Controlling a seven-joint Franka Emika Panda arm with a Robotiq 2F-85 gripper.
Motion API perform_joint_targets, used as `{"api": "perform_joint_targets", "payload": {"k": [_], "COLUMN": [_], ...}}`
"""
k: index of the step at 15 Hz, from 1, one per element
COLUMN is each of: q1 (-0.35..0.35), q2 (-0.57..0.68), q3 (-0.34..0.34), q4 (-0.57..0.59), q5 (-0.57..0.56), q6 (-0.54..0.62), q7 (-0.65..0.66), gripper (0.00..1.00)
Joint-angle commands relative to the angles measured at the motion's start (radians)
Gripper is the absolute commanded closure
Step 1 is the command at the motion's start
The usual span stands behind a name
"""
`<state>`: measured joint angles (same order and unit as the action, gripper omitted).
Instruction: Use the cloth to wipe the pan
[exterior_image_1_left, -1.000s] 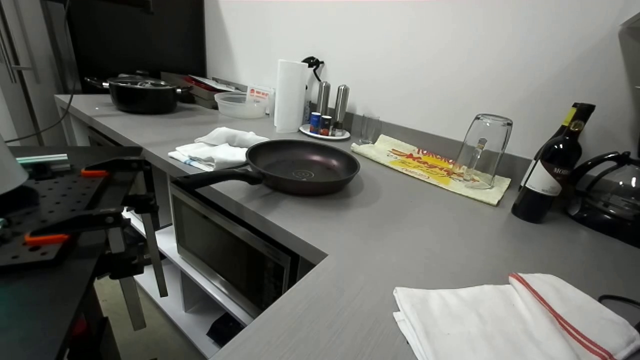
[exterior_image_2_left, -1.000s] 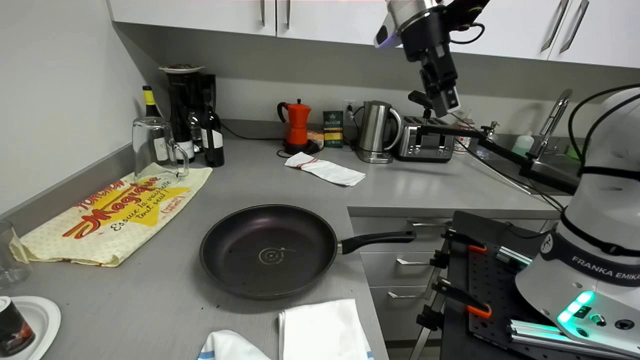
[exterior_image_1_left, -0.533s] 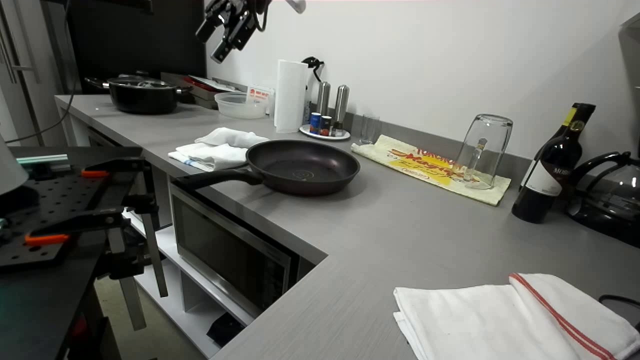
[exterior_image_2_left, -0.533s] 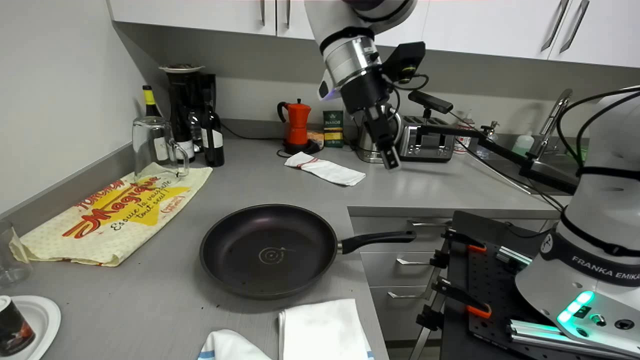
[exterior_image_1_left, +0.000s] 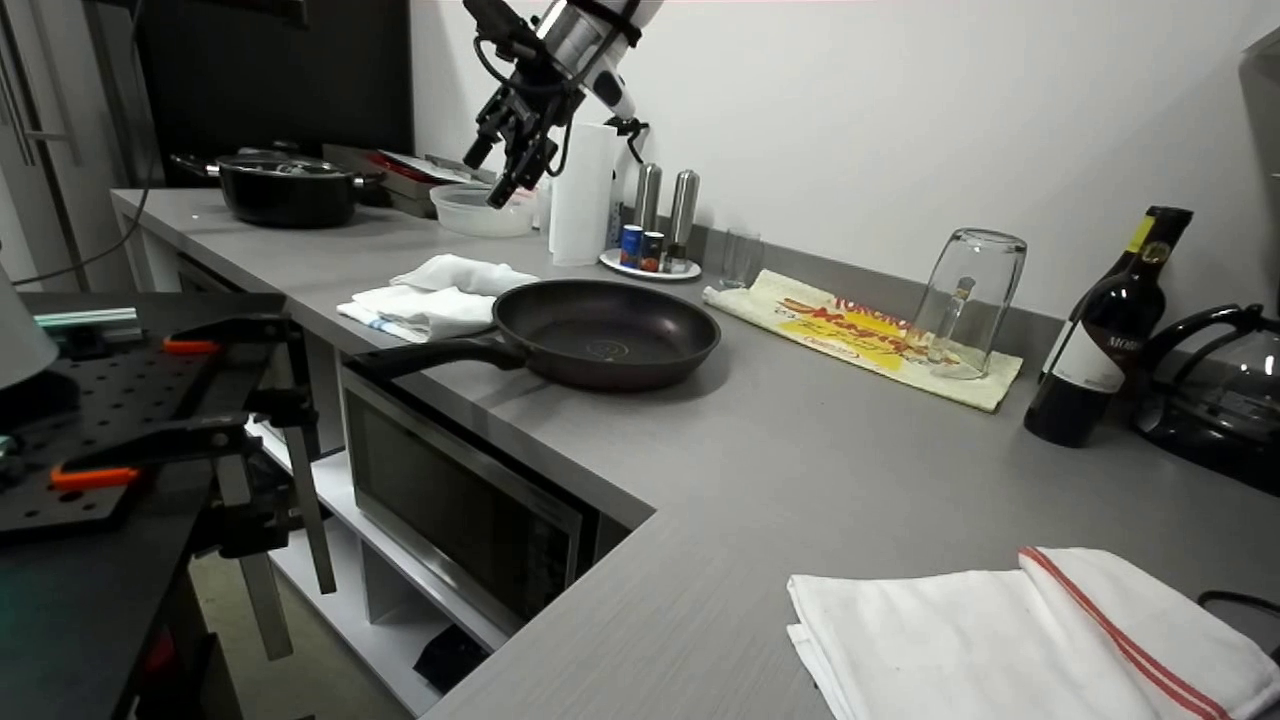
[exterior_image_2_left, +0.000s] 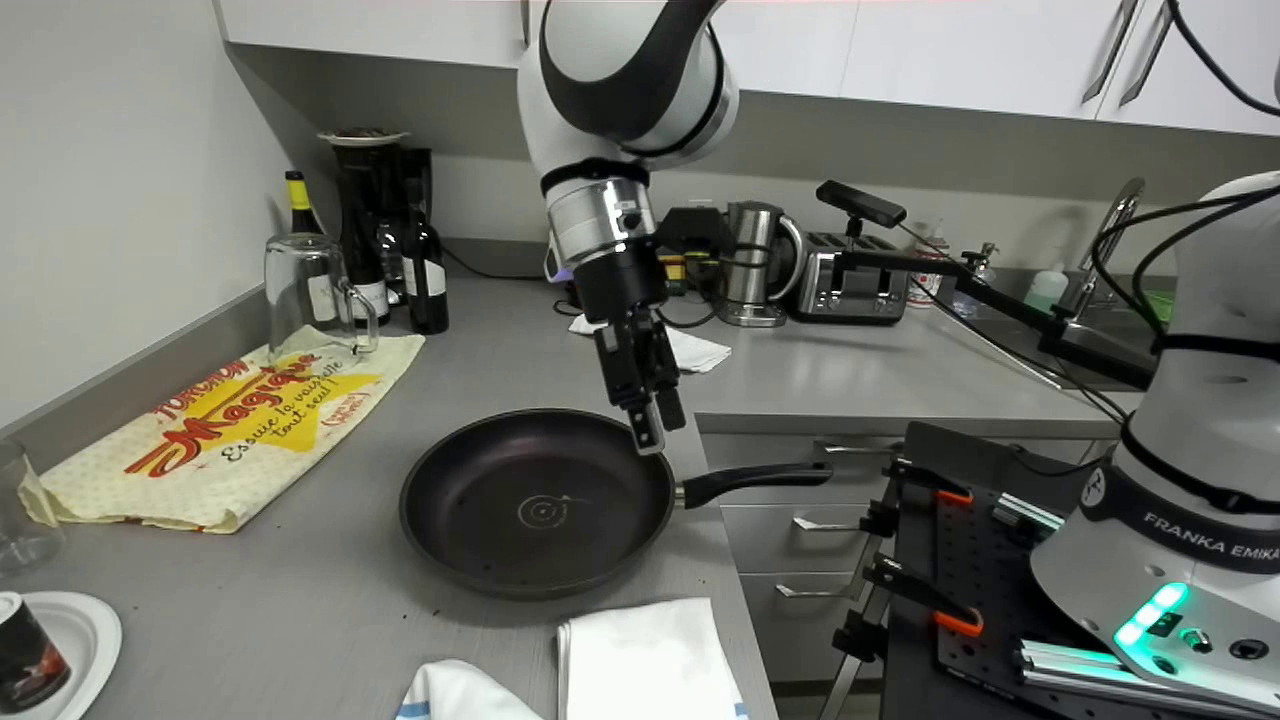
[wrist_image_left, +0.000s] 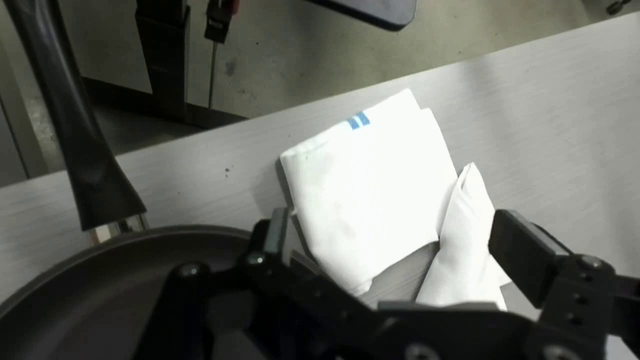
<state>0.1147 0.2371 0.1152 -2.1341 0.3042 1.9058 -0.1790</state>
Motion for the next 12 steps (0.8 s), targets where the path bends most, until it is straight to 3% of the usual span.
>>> {"api": "perform_joint_targets", "payload": {"k": [1,5,12], "q1": [0.034,0.086,0.155], "q2": [0.059,0.047,0.043], "q3": [0.038,0.077,0.135], "q4": [0.033,-0.016,-0.098], "q5": [-0.015,-0.058,-0.13], "q6": [0.118,0.308,0.505], "q7": [0.05,0.083,0.133], "gripper": [0.0,0.0,0.0]}}
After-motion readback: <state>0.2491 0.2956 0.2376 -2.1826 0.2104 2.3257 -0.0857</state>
